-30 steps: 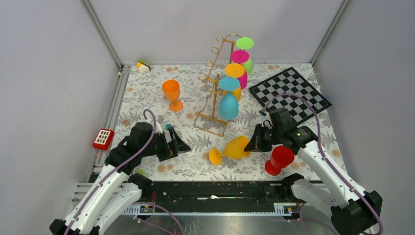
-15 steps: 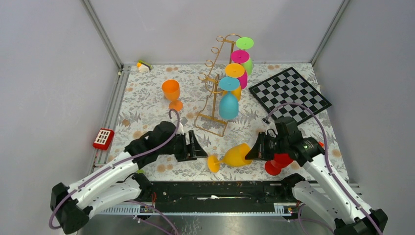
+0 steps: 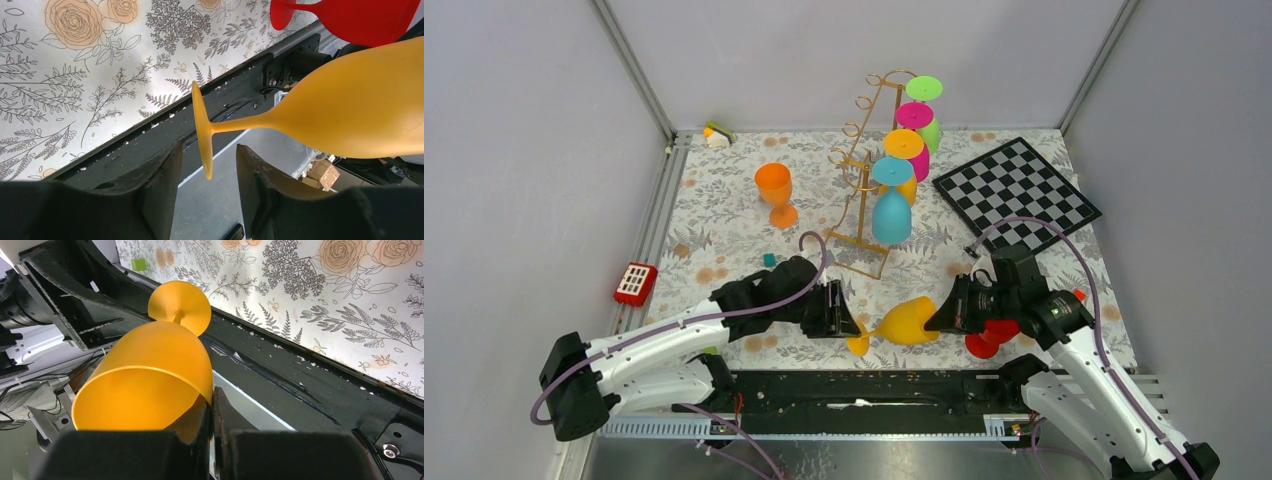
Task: Place the wine glass upside down on the wine glass rack
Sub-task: Turn the wine glass upside down at the wine rack.
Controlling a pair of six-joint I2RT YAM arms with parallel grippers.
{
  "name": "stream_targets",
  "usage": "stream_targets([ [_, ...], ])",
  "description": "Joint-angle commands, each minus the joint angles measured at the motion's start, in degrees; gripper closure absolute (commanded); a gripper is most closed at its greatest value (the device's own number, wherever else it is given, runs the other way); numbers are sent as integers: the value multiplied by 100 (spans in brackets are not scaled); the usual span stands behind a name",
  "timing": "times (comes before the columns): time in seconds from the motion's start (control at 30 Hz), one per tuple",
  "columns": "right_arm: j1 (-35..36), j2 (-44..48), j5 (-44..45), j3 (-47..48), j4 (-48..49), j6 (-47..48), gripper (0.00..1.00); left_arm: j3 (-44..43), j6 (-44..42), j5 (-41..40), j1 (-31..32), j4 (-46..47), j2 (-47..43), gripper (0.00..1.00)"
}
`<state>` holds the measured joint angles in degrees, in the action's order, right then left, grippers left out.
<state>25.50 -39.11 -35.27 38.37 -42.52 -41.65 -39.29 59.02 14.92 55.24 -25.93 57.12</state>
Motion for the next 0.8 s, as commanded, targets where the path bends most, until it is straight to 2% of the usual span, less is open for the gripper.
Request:
stream_targets([
  [0.0,27,23,-251,240,223,-158,100,-212,146,-317,196,331,108,57],
  [0.1,31,36,-257,253,269,-215,100,-190,179,-302,248,452,170,68],
  [0.27,32,145,-249,224,373,-322,100,-196,145,-329,273,458,150,93],
  [0.37,26,166,-244,219,377,-307,99,-152,125,-385,276,437,20,98],
  [0.43,26,179,-237,238,364,-241,89,-168,57,-493,273,332,-70,99],
  [0.53,26,211,-133,293,248,-72,64,-308,-151,-757,268,26,-243,100],
  [0.57,26,211,-75,326,198,1,58,-349,-240,-860,268,-87,-322,100],
  [0.77,26,336,258,443,-2,166,36,-708,-790,-1682,259,-789,-891,100],
])
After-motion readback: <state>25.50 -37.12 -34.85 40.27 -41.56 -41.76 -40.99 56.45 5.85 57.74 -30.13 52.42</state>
